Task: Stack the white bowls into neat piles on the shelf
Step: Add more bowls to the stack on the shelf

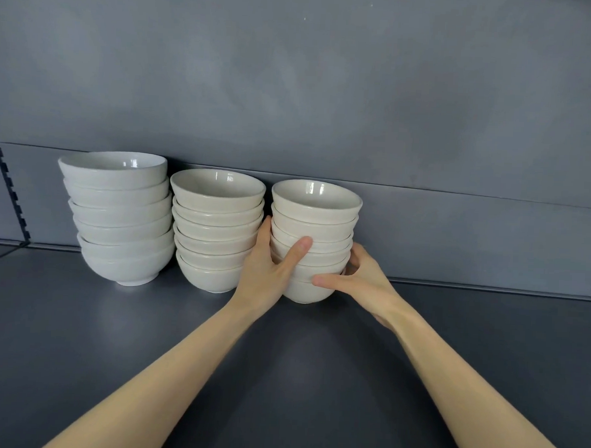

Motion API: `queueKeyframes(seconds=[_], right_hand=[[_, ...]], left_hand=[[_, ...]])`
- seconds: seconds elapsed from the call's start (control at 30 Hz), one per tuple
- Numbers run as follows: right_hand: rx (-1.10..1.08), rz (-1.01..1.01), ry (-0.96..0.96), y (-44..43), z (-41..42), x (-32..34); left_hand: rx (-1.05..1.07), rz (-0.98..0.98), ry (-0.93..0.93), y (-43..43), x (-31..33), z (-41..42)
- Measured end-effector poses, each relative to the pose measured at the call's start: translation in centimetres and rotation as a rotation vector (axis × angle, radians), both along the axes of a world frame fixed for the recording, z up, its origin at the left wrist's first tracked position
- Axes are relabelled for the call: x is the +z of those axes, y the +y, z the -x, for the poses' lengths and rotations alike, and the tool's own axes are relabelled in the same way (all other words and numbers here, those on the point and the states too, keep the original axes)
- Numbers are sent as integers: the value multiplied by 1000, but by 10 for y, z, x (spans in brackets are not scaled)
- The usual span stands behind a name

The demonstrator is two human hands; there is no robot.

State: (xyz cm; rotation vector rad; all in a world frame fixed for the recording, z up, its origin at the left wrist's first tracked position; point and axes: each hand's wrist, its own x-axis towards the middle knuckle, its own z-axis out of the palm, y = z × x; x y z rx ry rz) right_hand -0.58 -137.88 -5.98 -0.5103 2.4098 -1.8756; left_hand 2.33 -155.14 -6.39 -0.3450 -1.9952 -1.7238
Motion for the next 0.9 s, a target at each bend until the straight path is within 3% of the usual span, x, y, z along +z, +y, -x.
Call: queueKeyframes(seconds=[0.53, 0.9], right_hand=[[26, -67, 16, 2, -2, 3], [-29, -336, 50, 7, -22, 27]], left_hand=[[26, 45, -22, 1, 3, -4], [179, 272, -128, -3, 22, -24]])
